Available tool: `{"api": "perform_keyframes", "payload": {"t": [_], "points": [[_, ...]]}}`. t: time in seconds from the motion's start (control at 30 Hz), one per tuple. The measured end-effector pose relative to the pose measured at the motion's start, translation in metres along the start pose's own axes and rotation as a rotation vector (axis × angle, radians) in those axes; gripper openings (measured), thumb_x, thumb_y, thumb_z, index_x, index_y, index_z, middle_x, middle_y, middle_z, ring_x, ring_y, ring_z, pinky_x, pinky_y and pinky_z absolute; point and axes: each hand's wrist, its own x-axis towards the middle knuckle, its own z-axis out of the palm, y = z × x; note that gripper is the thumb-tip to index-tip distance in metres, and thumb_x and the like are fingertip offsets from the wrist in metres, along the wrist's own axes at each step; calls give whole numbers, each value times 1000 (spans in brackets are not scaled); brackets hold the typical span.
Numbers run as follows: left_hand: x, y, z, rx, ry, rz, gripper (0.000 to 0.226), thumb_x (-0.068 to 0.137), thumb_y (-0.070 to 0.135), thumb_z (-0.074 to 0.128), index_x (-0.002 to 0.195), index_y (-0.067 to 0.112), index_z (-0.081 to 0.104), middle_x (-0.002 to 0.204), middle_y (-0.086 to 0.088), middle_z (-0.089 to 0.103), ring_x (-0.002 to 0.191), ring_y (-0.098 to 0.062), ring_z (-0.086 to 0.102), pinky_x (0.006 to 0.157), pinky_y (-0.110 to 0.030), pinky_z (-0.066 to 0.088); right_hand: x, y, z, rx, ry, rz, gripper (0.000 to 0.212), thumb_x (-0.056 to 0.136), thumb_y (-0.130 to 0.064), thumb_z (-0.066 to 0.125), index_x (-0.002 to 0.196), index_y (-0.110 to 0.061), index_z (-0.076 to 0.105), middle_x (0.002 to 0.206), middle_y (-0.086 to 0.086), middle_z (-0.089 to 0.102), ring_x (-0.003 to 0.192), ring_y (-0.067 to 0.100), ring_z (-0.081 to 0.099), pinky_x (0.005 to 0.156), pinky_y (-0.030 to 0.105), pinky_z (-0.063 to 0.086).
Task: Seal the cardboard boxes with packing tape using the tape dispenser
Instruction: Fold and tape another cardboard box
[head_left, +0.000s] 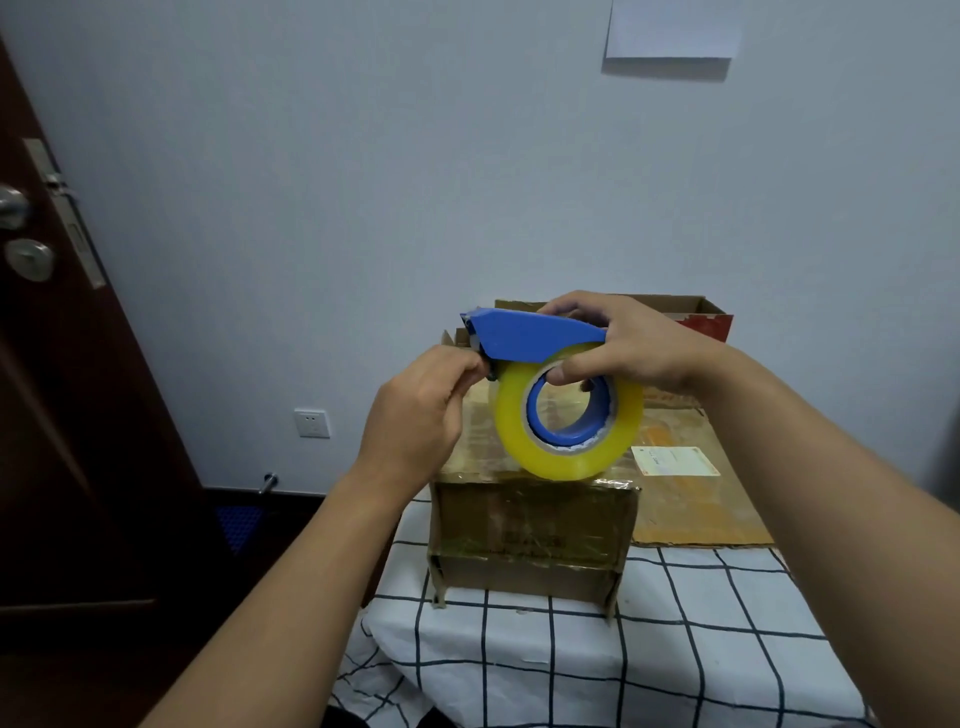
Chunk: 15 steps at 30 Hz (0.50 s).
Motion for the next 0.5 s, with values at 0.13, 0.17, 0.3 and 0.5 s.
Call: {"api": "perform_keyframes", "payload": {"t": [0.13, 0.17, 0.3, 0.5], "points": [[10, 6, -7, 7, 42, 1, 8, 89, -4, 56, 90, -1, 64, 89, -11, 62, 76, -15, 51, 64, -23, 43, -2, -7, -6, 107, -60, 58, 50, 63, -41, 88, 108, -33, 68, 98, 4, 73, 84, 29, 72, 71, 38, 61], [12, 8, -9, -11, 44, -14, 9, 88, -6, 55, 89, -1, 63, 87, -9, 61, 75, -13, 49, 65, -18, 40, -2, -9, -7, 134, -88, 73, 47, 62, -41, 88, 105, -33, 70, 96, 7, 73, 81, 30, 71, 70, 39, 61], [17, 15, -16, -106, 28, -96, 10, 88, -5, 54, 85, 2, 62, 83, 1, 57, 70, -5, 44, 66, -8, 37, -7, -12, -14, 250, -182, 138, 34, 63, -38, 87, 94, -30, 74, 89, 16, 65, 75, 33, 62, 66, 42, 58], [17, 25, -19, -208, -31, -151, 10, 90, 4, 49, 86, 5, 59, 85, -4, 60, 75, -16, 51, 67, -30, 44, -15, -10, -18, 290, -210, 197, 43, 66, -38, 86, 102, -18, 72, 90, 19, 65, 77, 36, 60, 65, 41, 57]]}}
